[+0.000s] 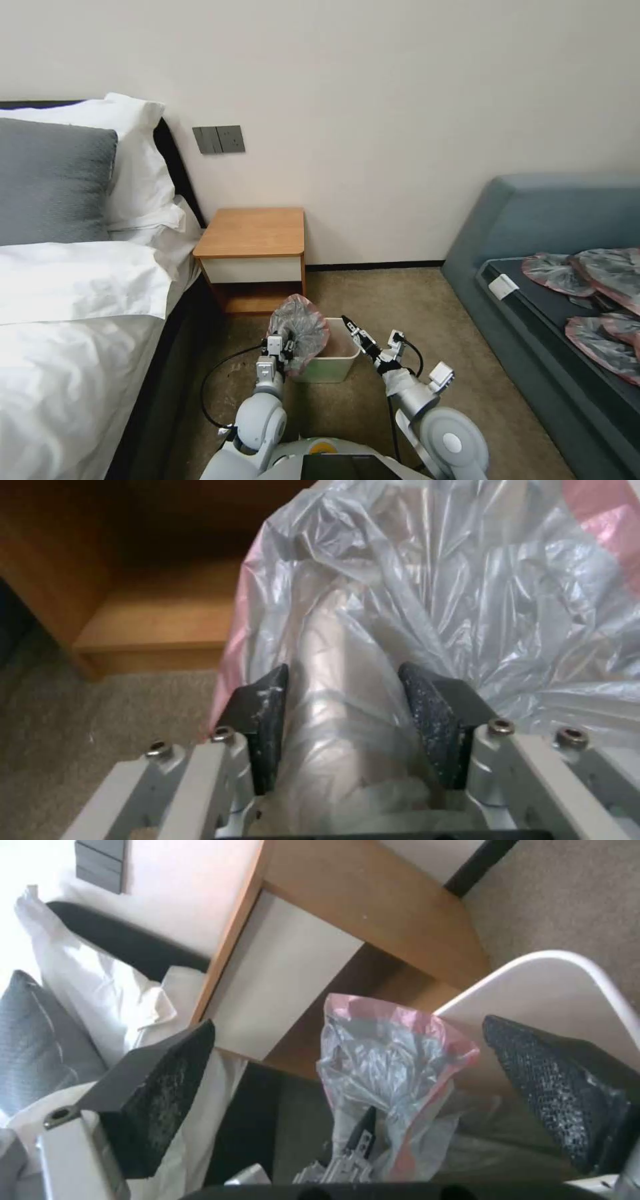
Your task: Pick up the garbage bag from the table and place it over the trash can.
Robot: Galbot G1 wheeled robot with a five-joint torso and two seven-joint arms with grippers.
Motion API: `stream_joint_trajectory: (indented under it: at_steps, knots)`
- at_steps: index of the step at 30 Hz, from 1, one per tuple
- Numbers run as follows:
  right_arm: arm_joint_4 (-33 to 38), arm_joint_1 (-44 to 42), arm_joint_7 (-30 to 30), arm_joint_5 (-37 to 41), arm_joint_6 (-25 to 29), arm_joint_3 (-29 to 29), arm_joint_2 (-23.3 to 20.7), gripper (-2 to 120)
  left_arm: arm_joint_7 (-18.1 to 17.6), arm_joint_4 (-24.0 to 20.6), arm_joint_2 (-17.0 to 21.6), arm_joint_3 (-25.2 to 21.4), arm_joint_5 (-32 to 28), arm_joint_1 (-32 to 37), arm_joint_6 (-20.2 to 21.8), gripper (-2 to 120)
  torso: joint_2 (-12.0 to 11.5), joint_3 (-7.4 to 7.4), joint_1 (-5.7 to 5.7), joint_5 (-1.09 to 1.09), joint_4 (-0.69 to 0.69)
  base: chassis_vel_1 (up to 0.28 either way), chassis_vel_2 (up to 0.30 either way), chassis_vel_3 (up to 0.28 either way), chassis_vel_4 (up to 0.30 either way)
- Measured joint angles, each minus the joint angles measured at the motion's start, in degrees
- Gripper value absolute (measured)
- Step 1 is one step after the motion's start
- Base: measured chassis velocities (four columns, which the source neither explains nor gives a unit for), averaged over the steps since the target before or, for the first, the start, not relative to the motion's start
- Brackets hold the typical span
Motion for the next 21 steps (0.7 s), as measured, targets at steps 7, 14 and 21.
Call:
stream_joint_trajectory:
  at_steps: [7, 14, 21]
  knots:
    - [0.1, -0.1, 0.0, 0.0, 0.0, 0.1, 0.0, 100, -0.2, 0.6, -0.3, 0.0, -0.1, 0.0, 0.0, 28, 0.0, 0.0, 0.0, 0.01, 0.0, 0.0, 0.0, 0.0, 0.0]
    - [0.3, -0.1, -0.1, -0.1, 0.0, 0.2, 0.1, 100, -0.2, 0.3, -0.1, 0.2, -0.9, 0.5, -1.3, 10, 0.0, 0.0, 0.0, -0.01, 0.0, 0.0, 0.0, 0.0, 0.0]
    - [0.3, 0.3, -1.3, -3.0, -0.1, -0.5, -0.1, 100, 0.8, -0.5, 0.8, -0.1, -1.1, 1.7, -6.1, 8, 0.0, 0.01, 0.0, -0.01, 0.0, 0.0, 0.0, 0.0, 0.0]
